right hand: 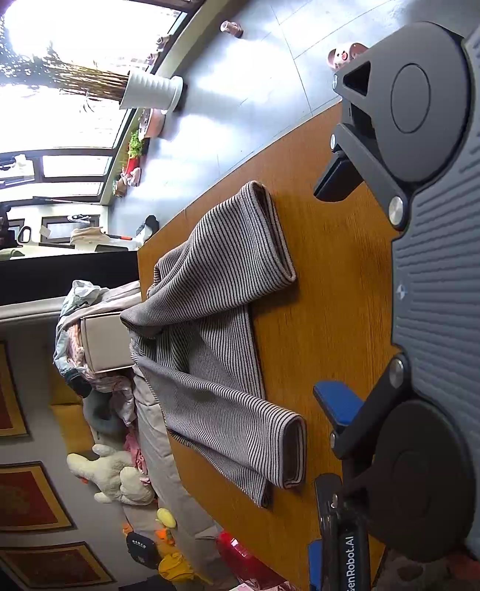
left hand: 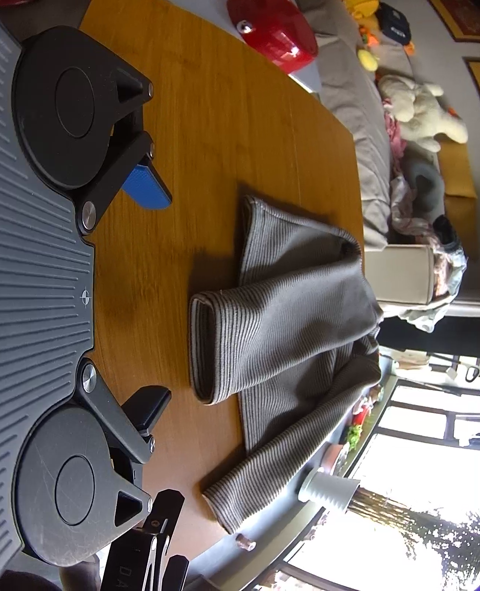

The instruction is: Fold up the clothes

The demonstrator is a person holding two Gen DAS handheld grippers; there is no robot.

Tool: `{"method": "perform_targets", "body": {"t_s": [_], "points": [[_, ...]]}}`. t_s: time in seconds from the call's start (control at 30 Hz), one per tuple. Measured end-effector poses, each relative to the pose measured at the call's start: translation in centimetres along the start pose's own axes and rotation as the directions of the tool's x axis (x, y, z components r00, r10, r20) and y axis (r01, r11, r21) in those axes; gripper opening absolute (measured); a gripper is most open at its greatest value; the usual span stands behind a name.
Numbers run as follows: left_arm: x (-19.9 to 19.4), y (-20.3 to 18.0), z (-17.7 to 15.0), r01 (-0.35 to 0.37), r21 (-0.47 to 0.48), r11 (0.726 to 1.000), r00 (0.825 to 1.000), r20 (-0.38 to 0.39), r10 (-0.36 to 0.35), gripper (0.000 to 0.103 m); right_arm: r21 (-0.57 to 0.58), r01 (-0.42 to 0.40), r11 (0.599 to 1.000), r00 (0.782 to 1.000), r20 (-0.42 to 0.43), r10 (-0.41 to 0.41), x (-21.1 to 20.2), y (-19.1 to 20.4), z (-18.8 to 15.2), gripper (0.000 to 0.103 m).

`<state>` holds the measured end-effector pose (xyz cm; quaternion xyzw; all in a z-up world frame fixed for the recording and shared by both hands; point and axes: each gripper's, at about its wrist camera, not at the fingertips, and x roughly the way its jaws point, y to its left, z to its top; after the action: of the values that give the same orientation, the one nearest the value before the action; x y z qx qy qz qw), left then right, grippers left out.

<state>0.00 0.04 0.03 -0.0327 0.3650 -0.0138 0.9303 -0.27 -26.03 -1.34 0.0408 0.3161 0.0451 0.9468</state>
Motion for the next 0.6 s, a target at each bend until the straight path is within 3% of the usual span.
{"method": "perform_targets", "body": {"t_s": [0.1, 0.27, 0.33, 0.6], "points": [[-0.07, 0.13, 0.08, -0.014, 0.011, 1.000, 1.000, 0.021, 0.014, 0.103, 0.009, -0.008, 1.000, 1.000, 0.011, 0.008, 0.09, -0.02, -0.01, 0.103], [0.90, 0.12, -0.01, -0.015, 0.001, 1.000, 0.999, -0.037, 0.015, 0.103, 0.023, -0.023, 0.999, 0.999, 0.029, 0.022, 0.24, -0.05, -0.03, 0.103], [0.32, 0.19, -0.30, -0.020, -0.001, 1.000, 1.000, -0.024, 0.020, 0.103, 0.024, -0.029, 0.999, 0.999, 0.036, 0.028, 0.20, 0.12, -0.10, 0.103], [0.36, 0.19, -0.29, -0.021, 0.002, 1.000, 0.999, -0.037, 0.021, 0.103, -0.001, -0.058, 0.998, 0.998, -0.038, 0.058, 0.39, 0.49, 0.02, 0.103]]}}
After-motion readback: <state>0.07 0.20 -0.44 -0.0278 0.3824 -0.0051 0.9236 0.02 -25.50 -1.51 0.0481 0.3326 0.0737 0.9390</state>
